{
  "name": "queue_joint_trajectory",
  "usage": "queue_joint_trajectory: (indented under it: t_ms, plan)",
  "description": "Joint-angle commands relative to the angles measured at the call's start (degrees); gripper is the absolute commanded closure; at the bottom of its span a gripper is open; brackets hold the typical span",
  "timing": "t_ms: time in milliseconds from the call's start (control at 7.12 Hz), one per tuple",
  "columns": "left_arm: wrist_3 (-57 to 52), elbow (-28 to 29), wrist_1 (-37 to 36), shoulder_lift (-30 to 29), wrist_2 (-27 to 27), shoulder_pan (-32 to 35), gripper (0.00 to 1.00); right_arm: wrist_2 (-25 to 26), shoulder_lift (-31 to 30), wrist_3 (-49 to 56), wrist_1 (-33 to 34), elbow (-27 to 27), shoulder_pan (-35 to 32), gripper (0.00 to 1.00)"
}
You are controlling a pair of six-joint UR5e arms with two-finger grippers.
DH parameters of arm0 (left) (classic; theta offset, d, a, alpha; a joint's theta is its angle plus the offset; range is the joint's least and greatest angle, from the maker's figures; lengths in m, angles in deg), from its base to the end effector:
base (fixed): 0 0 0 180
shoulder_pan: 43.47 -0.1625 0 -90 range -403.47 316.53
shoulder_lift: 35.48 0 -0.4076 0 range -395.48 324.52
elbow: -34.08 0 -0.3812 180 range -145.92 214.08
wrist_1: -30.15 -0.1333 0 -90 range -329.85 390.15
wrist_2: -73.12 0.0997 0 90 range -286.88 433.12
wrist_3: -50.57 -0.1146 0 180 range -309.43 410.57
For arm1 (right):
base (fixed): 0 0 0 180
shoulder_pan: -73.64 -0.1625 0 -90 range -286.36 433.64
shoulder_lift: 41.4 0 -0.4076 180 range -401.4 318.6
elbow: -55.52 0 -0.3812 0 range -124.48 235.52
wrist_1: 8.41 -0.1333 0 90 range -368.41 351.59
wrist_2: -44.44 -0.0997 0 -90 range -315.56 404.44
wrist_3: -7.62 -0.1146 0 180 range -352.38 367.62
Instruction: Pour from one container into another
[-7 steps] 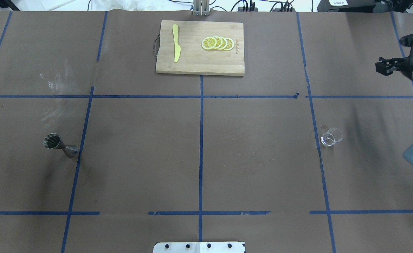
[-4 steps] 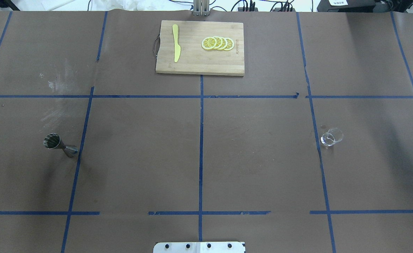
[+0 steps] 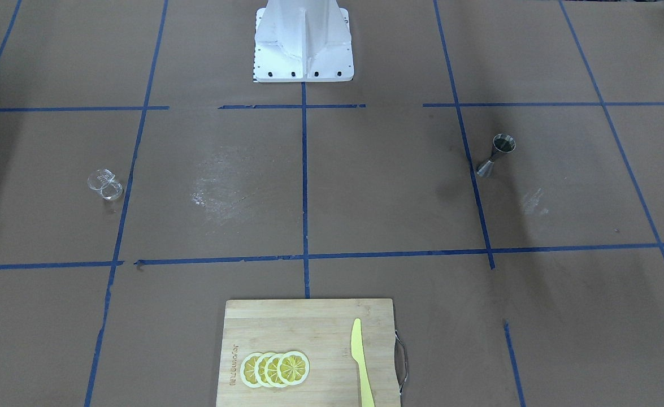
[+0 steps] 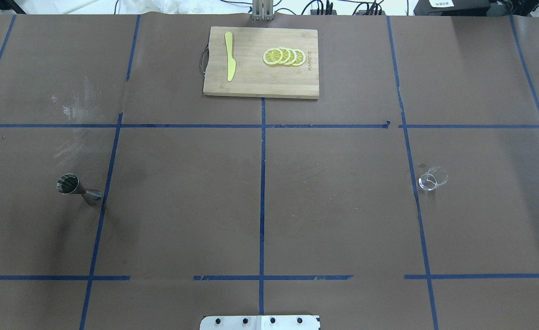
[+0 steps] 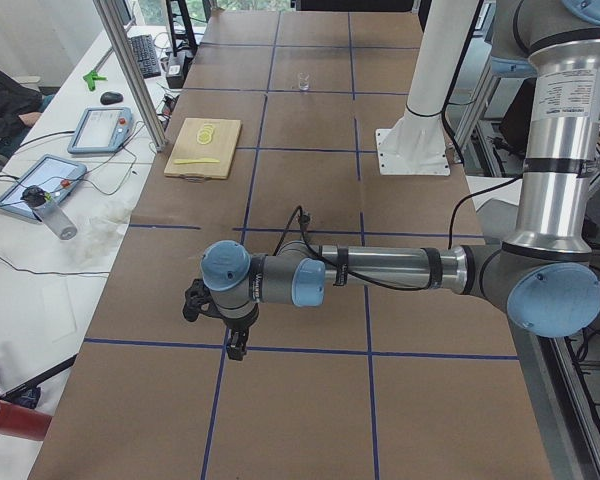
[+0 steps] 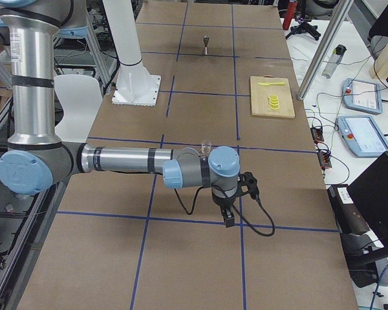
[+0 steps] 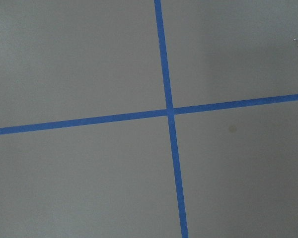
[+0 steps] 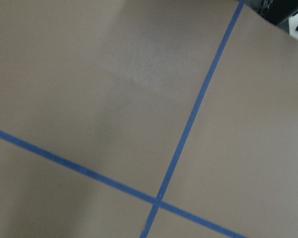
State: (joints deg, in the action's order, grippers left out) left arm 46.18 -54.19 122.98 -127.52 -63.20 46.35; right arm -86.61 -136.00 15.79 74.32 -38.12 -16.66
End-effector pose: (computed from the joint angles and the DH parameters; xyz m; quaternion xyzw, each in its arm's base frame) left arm -0.0489 -0.4997 0.6413 0.0396 0.3920 0.0474 0.9179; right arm 0.0604 -0.4567 0.6501 0.0773 -0.3453 -0.0834 0.9316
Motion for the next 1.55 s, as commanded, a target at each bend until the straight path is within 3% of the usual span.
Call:
queue_joint_trajectory:
  t_ms: [0,281,562,1405]
  plan:
    - [0.00,0.03,0.07,0.01,0.00,0.00,0.00,4.62,-3.66,0.27,3.90,-0.49,-2.07,0.00]
    - [0.09,-0.06,-0.02,0.01,0.00,0.00,0.00,3.70,-7.00,0.89,-0.46,-2.86,-1.99,0.00]
    - [0.00,-0.06,0.06,-0.16,0.00,0.00,0.00,0.71,-5.70,0.80,-0.47,-3.57,-0.60,0.00]
    - [0.35,-0.15,0.15,1.33,-0.17,0.09,0.00,0.70,-5.78,0.89,-0.47,-3.48,1.26,0.00]
